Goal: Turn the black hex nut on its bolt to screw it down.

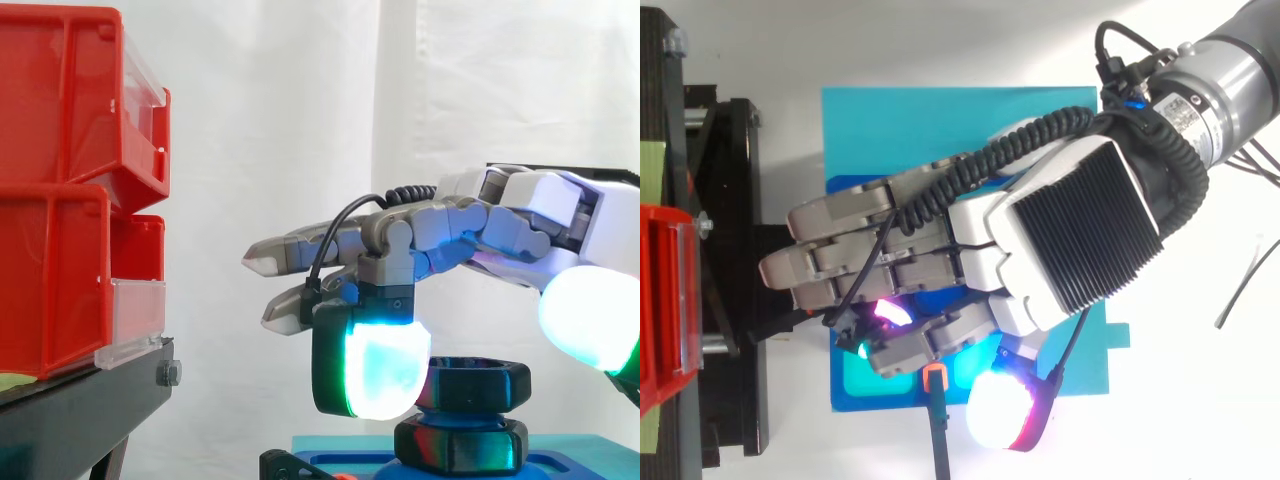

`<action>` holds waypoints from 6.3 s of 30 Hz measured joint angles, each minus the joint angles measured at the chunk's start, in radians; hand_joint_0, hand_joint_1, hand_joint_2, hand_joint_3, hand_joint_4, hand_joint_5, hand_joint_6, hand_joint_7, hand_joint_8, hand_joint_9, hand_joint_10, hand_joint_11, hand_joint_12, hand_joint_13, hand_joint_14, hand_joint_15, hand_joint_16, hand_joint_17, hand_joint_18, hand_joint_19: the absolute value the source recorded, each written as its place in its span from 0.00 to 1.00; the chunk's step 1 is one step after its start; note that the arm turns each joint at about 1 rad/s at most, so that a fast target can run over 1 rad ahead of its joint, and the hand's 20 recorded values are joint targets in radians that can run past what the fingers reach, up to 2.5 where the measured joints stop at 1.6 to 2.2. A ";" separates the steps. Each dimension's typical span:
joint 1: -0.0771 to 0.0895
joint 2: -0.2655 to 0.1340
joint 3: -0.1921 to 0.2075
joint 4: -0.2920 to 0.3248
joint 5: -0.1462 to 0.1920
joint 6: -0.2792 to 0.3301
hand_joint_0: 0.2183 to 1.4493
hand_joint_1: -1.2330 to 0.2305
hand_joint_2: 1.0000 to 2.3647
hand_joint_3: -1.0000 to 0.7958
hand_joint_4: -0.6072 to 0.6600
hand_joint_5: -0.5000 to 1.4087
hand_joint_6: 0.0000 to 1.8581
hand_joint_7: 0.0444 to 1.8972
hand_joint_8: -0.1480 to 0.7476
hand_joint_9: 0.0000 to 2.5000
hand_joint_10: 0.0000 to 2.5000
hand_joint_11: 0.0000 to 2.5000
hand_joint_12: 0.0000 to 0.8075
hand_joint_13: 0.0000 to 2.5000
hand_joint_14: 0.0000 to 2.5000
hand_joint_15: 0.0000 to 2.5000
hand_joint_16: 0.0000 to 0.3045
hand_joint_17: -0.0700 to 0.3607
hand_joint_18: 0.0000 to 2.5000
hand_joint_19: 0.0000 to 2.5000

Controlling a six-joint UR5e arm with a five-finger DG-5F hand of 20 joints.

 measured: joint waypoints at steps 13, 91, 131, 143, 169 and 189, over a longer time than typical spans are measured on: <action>-0.023 0.000 0.000 0.019 -0.008 0.000 0.21 0.77 0.00 0.28 0.64 0.23 0.30 0.69 0.50 0.34 0.00 0.03 0.46 0.20 0.00 0.02 0.18 0.44 0.15 0.07; 0.060 -0.001 0.077 -0.101 0.081 0.018 0.22 0.79 0.00 0.28 0.63 0.24 0.31 0.70 0.51 0.37 0.00 0.04 0.46 0.23 0.00 0.03 0.18 0.44 0.19 0.09; 0.025 -0.001 0.052 -0.088 0.036 0.010 0.22 0.74 0.00 0.28 0.66 0.18 0.45 0.48 0.51 0.33 0.00 0.08 0.47 0.25 0.00 0.05 0.18 0.45 0.22 0.09; 0.029 -0.001 0.026 -0.059 0.037 0.009 0.22 0.72 0.00 0.28 0.67 0.17 0.46 0.45 0.52 0.32 0.00 0.09 0.47 0.26 0.00 0.05 0.18 0.45 0.22 0.09; 0.000 -0.001 0.025 -0.043 0.021 0.009 0.22 0.71 0.00 0.28 0.67 0.18 0.46 0.45 0.52 0.33 0.00 0.09 0.46 0.26 0.00 0.05 0.18 0.45 0.23 0.09; -0.061 -0.001 0.025 -0.023 -0.046 0.011 0.22 0.71 0.00 0.28 0.67 0.18 0.46 0.46 0.52 0.34 0.00 0.09 0.46 0.26 0.00 0.06 0.18 0.44 0.23 0.10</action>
